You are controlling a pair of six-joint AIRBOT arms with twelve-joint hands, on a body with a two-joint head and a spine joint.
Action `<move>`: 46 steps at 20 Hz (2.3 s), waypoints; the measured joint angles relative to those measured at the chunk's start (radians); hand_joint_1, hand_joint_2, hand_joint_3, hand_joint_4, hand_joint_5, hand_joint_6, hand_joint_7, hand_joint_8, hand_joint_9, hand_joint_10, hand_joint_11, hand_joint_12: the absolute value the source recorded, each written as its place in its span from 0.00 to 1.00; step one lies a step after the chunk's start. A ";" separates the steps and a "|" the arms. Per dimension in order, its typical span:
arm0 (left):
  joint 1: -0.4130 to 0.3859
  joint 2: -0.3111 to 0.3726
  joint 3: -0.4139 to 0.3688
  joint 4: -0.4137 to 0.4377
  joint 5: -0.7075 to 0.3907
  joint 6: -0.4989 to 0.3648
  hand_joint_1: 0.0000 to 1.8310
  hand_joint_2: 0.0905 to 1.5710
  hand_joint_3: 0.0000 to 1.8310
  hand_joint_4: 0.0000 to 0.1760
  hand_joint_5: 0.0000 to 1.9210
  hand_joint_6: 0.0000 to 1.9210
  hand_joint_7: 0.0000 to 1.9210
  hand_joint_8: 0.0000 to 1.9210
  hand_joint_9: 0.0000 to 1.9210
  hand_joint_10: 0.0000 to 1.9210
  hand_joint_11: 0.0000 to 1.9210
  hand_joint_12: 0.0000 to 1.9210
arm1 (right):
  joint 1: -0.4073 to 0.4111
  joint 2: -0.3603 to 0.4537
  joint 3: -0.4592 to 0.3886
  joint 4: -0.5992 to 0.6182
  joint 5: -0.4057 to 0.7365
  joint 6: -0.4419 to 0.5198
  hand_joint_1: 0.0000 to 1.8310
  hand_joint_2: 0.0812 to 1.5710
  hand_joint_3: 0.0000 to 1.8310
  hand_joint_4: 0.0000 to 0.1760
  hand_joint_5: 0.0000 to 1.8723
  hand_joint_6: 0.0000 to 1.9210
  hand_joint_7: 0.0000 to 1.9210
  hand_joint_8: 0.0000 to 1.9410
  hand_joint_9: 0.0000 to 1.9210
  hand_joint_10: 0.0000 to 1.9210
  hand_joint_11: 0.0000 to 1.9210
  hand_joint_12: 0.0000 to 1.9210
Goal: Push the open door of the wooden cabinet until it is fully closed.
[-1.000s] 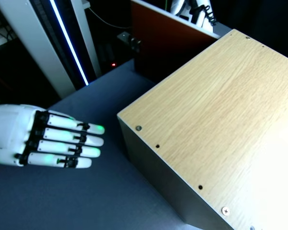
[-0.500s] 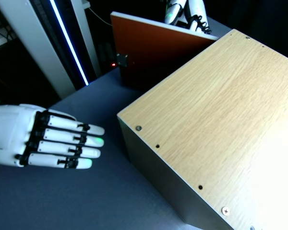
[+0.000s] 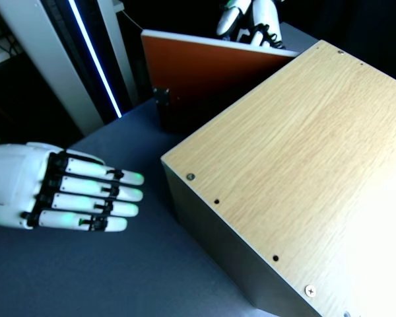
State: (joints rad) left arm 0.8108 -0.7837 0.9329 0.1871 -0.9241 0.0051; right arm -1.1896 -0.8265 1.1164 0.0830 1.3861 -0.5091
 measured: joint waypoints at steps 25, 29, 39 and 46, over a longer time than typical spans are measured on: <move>-0.241 -0.174 0.122 0.170 0.269 0.001 0.06 0.83 0.00 0.47 0.26 0.01 0.21 0.00 0.19 0.00 0.14 0.02 | 0.000 -0.003 0.006 0.003 0.001 0.003 0.47 0.83 0.00 0.00 0.29 0.00 0.21 0.00 0.18 0.00 0.00 0.45; -0.248 -0.216 0.156 0.143 0.301 0.000 0.08 0.84 0.00 0.41 0.26 0.00 0.20 0.00 0.18 0.00 0.14 0.02 | 0.000 -0.012 0.011 0.002 -0.001 0.003 0.48 0.84 0.00 0.00 0.29 0.00 0.20 0.00 0.17 0.00 0.00 0.41; -0.251 -0.278 0.195 0.007 0.289 -0.004 0.19 0.83 0.00 0.12 0.28 0.00 0.21 0.00 0.20 0.00 0.16 0.03 | 0.000 -0.015 0.018 0.003 0.000 0.004 0.46 0.83 0.00 0.00 0.30 0.00 0.20 0.00 0.16 0.00 0.00 0.40; -0.188 -0.187 0.122 -0.027 0.183 0.001 0.06 0.82 0.00 0.43 0.24 0.00 0.15 0.00 0.13 0.00 0.09 0.00 | 0.000 -0.015 0.018 0.003 0.000 0.013 0.46 0.83 0.00 0.00 0.29 0.00 0.20 0.00 0.17 0.00 0.00 0.41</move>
State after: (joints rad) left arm 0.6228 -0.9703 1.0550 0.1596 -0.7410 0.0059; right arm -1.1896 -0.8413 1.1339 0.0864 1.3865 -0.4965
